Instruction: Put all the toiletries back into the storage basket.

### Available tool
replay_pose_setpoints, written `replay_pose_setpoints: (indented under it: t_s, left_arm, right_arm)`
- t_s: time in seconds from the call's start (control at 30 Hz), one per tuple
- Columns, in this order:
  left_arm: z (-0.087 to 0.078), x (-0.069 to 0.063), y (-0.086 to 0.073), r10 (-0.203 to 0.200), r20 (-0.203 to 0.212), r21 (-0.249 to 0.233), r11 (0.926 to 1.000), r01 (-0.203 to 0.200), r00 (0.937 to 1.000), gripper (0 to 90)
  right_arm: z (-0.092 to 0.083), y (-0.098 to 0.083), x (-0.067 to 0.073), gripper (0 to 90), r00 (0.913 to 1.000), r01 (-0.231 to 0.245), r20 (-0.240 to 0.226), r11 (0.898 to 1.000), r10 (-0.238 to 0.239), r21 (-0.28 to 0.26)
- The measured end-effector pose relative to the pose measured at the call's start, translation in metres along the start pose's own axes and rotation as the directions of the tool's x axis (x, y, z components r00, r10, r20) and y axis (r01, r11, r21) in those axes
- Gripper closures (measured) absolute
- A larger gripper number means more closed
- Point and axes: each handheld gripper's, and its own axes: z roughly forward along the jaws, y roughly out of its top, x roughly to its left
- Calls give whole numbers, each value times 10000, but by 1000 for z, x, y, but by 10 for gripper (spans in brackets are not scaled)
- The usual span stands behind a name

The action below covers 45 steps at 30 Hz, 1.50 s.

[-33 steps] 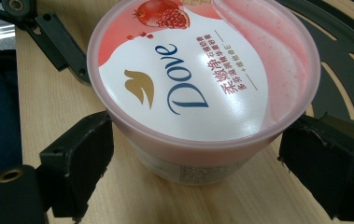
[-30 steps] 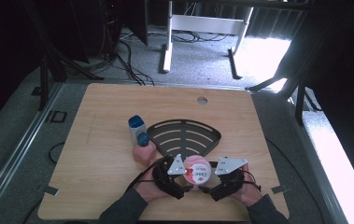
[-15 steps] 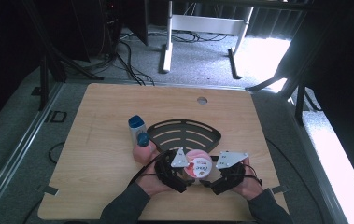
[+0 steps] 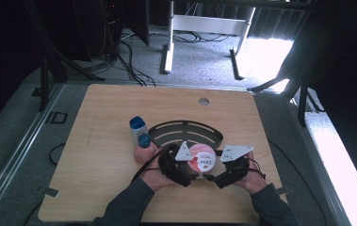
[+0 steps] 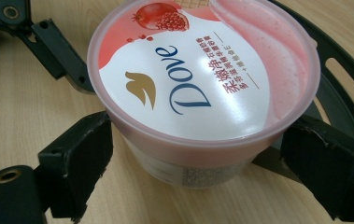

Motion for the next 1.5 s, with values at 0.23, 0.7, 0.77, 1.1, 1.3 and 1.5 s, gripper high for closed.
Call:
replay_pose_setpoints:
  t_s: [0.23, 0.7, 0.77, 1.1, 1.3, 1.5]
  left_arm:
    - [2, 5, 8, 9, -124, -71, 10000, -10, 9999, 141]
    - [12, 18, 23, 67, -184, 276, 9996, -62, 9998, 139]
    - [14, 20, 24, -6, -166, 299, 9996, 11, 9999, 139]
    - [22, 27, 33, -82, -327, 374, 9993, 94, 9994, 137]
    - [25, 33, 35, -149, -438, 468, 9988, 170, 9989, 137]
    - [28, 37, 37, -143, -498, 502, 9986, 168, 9987, 137]
  right_arm:
    - [-3, 3, -8, 96, 9999, 31, 139, 10000, -31, -4]
    - [-2, 2, -25, 96, 9991, -314, 292, 9995, 317, -105]
    - [-2, 2, -28, 96, 9988, -390, 284, 9992, 393, -110]
    - [-2, 0, -41, 96, 9974, -621, 347, 9980, 624, -113]
    - [2, 2, -50, 96, 9975, -647, 277, 9979, 649, -53]
    - [5, 3, -56, 97, 9975, -668, 250, 9978, 668, 10]
